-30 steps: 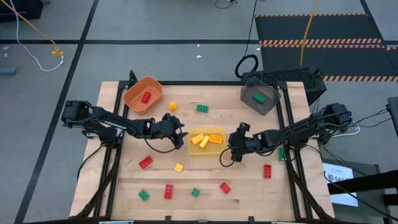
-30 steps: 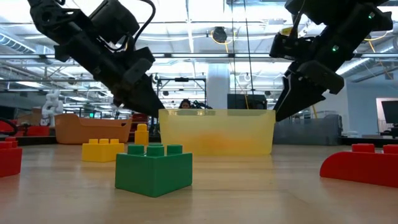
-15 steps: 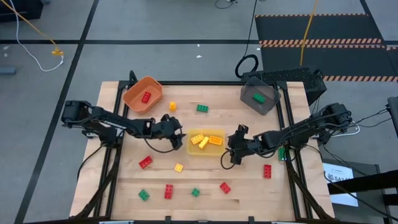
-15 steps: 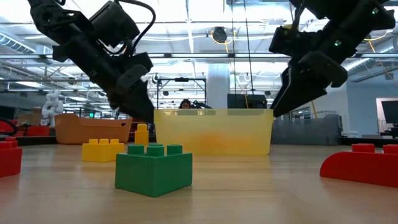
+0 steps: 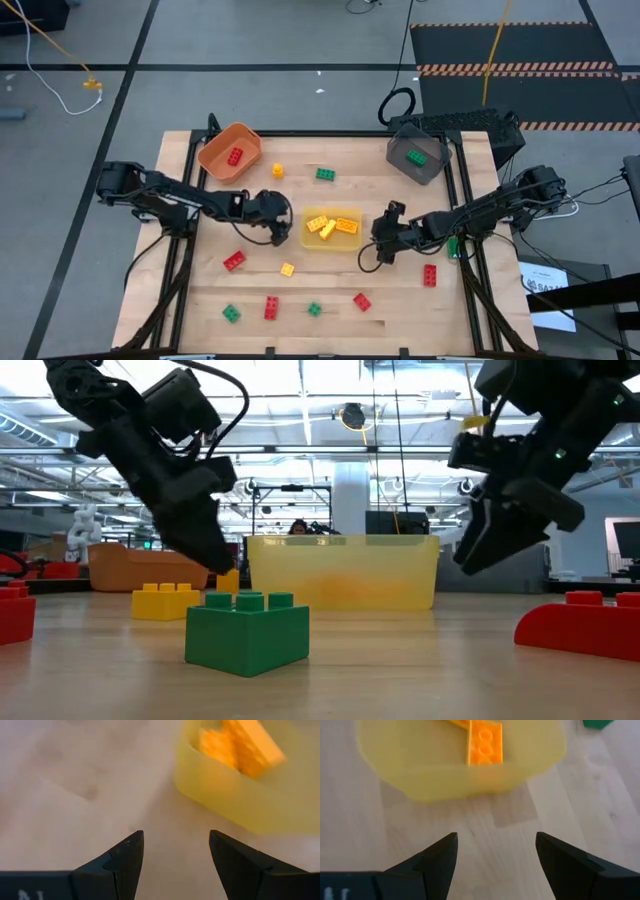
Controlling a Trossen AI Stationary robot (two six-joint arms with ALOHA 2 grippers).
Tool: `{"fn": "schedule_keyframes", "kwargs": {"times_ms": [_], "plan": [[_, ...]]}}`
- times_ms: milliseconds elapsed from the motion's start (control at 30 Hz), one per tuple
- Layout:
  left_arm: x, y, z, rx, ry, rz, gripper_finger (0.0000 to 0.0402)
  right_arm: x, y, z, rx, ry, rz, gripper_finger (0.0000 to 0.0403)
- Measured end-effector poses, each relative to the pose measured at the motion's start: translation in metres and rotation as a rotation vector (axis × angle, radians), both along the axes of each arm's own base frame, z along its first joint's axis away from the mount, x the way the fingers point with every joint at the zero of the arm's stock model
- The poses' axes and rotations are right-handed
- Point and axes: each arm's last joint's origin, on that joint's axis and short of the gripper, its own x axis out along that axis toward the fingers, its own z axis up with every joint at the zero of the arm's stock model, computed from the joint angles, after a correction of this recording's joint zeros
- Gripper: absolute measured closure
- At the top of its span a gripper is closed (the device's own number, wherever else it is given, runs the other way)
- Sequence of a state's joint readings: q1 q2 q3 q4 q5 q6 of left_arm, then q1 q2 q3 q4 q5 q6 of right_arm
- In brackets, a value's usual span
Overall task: Sort & place blocks by color
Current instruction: Put the bottom yellow 4-stud game piece into the yellow bin
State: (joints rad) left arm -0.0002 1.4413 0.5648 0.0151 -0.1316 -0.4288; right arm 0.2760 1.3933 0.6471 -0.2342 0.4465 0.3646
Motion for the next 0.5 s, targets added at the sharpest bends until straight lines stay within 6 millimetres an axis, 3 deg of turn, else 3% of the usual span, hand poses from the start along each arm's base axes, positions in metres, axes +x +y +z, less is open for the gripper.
{"fn": "schedule_keyframes", "kwargs": {"times_ms": [167, 400, 500], "plan": [[-0.011, -0.016, 0.012, -0.122, 0.016, -0.12, 0.0176, -0.005, -0.003, -0.002, -0.076, 0.045, -0.021, 0.0145], [-0.027, -0.048, 0.046, -0.085, -0.118, -0.331, 0.0176, -0.007, -0.013, -0.001, -0.226, 0.032, -0.136, 0.0145], [-0.03, -0.062, 0.05, -0.053, -0.156, -0.391, 0.0176, -0.006, -0.017, 0.001, -0.237, 0.015, -0.167, 0.0145]]}}
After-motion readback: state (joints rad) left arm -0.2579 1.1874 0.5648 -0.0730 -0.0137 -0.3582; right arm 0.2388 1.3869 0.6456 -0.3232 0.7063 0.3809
